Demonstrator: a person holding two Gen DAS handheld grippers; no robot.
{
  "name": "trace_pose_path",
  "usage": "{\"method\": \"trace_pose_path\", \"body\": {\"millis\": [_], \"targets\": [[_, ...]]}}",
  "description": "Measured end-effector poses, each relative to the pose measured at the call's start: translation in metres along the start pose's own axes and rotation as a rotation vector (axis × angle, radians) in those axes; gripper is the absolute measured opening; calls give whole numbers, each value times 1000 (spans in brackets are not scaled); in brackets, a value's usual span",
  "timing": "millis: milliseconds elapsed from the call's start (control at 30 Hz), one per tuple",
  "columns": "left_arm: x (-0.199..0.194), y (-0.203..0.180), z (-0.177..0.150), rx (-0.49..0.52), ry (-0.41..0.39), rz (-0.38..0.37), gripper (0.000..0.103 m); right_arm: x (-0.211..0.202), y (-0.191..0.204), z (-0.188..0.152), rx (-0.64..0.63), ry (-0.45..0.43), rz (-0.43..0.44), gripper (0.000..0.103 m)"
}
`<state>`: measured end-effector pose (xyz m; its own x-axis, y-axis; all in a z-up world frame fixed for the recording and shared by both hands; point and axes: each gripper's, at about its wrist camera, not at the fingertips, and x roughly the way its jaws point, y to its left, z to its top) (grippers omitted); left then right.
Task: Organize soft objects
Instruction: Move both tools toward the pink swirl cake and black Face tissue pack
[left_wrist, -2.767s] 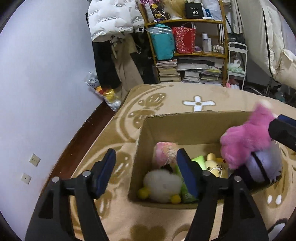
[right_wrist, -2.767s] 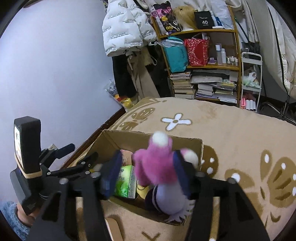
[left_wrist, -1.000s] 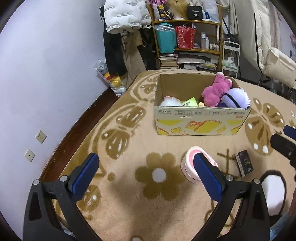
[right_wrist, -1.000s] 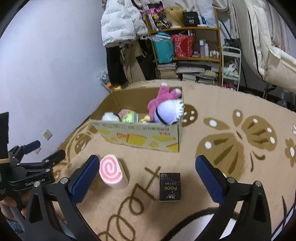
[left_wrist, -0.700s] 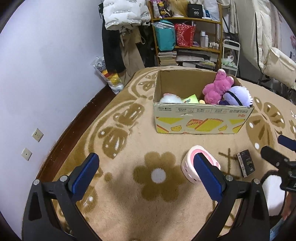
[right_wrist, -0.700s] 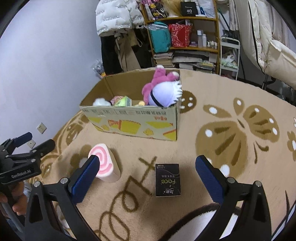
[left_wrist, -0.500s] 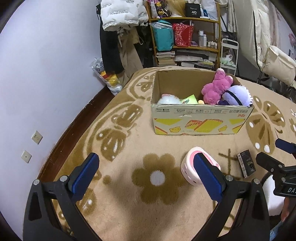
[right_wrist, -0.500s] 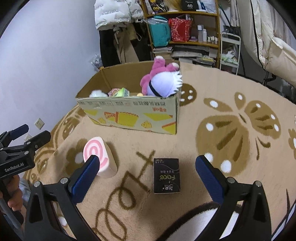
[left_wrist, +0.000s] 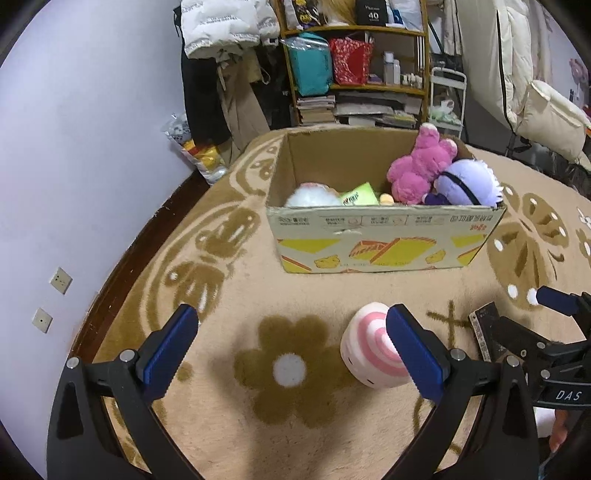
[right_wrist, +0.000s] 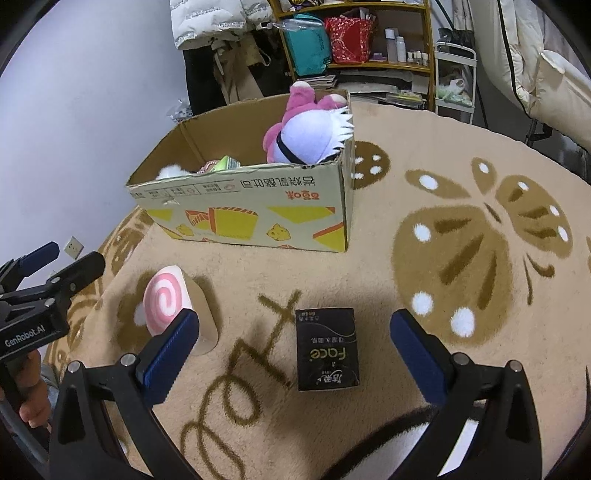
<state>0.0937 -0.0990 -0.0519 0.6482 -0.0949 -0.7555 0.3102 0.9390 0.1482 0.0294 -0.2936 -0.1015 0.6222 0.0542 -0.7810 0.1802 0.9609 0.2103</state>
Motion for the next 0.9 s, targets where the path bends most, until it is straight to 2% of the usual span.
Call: {"method": "trace_pose_path", "body": {"millis": [333,467,633,900], "targets": [[21,-4,2,-39,54,-83,101,15,-6,-1,10,44,-18,103],[24,-9,4,-33,69,-64,101,21,-7,-2,7,68,-24,103],[35,-15,2,-30,118,-90,101,27,-9,-2,-1,77,-31,103],[48,-27,-1,-14,154,-123,101,43,-10,-5,3,130,-31,102]]}}
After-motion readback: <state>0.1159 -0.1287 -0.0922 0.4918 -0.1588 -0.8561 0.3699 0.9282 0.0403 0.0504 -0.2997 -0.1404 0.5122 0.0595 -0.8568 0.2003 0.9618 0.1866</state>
